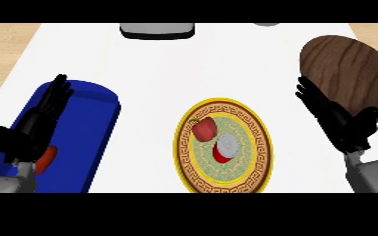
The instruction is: Pick the can from the plate and place it in the bowl
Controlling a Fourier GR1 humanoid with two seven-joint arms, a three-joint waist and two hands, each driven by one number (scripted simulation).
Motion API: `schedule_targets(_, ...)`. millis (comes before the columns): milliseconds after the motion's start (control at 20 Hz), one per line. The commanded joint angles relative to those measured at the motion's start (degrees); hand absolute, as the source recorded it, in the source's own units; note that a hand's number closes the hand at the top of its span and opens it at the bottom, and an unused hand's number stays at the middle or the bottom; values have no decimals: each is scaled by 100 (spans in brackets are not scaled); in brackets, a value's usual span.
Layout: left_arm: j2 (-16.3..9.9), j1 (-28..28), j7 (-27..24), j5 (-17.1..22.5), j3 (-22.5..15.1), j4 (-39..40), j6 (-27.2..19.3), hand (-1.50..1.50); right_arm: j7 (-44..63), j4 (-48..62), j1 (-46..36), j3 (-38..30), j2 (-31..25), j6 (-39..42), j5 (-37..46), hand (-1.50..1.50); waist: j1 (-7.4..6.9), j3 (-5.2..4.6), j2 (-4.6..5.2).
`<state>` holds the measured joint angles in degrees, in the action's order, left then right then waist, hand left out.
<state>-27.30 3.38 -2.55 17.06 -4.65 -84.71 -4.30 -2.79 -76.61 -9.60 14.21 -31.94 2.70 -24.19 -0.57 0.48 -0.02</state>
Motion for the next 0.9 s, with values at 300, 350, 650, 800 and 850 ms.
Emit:
schedule_targets(300,902,142,452,347,-606,-280,63,0,483,-1096,-18,154,-1312,-1605,2592,150,600,-205,-155)
schedule_targets(350,1035,105,490,449,-667,-291,92,0,612,-1341,285,64,-421,-2523,2392,150,603,-105,-128)
schedule_targets(650,1336,469,815,355,-943,-343,-16,0,549,-3402,997,1729,248,-3080,3792,-150,231,-65,-52)
schedule_targets(800,1394,357,772,276,-1066,-404,-16,0,1554,-3798,1092,2269,-205,-2980,4917,-150,235,-84,-79)
schedule_targets(850,1417,444,770,278,-1038,-268,-8,0,1876,-3573,976,2226,-285,-2996,5343,-150,220,-85,-54)
